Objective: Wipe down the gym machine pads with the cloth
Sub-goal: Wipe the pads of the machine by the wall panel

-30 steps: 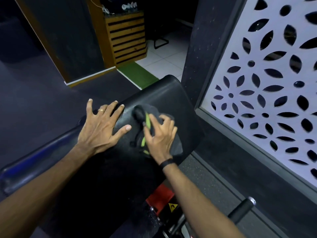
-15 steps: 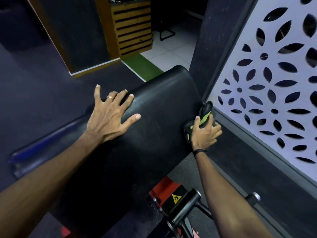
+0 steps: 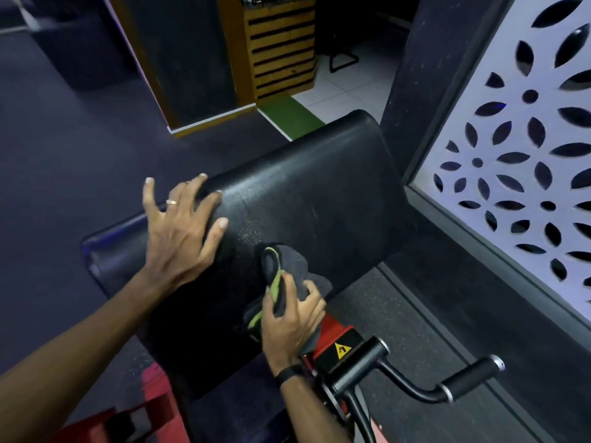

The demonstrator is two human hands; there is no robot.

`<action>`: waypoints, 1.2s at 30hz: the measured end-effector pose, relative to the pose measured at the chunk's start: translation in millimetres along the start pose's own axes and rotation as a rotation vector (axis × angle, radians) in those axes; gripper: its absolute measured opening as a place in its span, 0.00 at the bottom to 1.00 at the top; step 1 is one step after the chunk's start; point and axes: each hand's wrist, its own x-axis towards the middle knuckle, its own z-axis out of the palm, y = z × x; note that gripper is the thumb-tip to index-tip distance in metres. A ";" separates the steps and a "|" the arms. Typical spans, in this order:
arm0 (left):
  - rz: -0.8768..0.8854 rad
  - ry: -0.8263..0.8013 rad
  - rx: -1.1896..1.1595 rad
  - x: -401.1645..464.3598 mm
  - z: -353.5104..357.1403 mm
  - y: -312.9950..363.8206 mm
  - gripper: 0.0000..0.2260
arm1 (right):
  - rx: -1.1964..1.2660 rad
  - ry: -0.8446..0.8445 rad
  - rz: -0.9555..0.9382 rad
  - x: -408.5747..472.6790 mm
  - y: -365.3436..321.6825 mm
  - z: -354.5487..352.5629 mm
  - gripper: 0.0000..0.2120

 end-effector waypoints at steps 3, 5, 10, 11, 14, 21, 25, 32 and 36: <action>-0.119 -0.048 0.089 0.9 -7.1 -31.6 0.26 | -0.060 0.067 0.021 47.3 32.0 -9.0 0.18; -0.216 -0.058 0.121 -1.9 -7.2 -47.0 0.28 | -0.095 0.148 0.189 105.6 47.9 -7.0 0.16; -0.309 -0.099 0.155 -3.8 2.3 -46.7 0.30 | -0.079 0.200 0.248 204.1 -11.2 11.4 0.17; -0.301 -0.104 0.152 -3.1 2.5 -47.0 0.30 | -0.097 0.197 0.158 194.3 -32.6 16.8 0.16; -0.290 -0.098 0.147 -1.9 6.1 -48.7 0.30 | -0.077 0.060 -0.137 121.4 -70.0 16.9 0.20; -0.245 -0.104 0.165 -4.9 6.2 -50.5 0.29 | -0.111 -0.102 -0.228 68.1 59.4 -19.6 0.22; -0.213 -0.144 0.217 -5.7 7.9 -48.8 0.30 | -0.090 0.137 0.134 165.3 40.0 -1.4 0.16; -0.228 -0.135 0.210 -5.6 10.4 -51.8 0.30 | -0.058 -0.027 -0.271 105.8 -63.3 15.4 0.20; -0.265 -0.085 0.142 -7.7 11.7 -53.4 0.29 | -0.089 -0.260 -0.602 73.9 -13.2 -6.5 0.27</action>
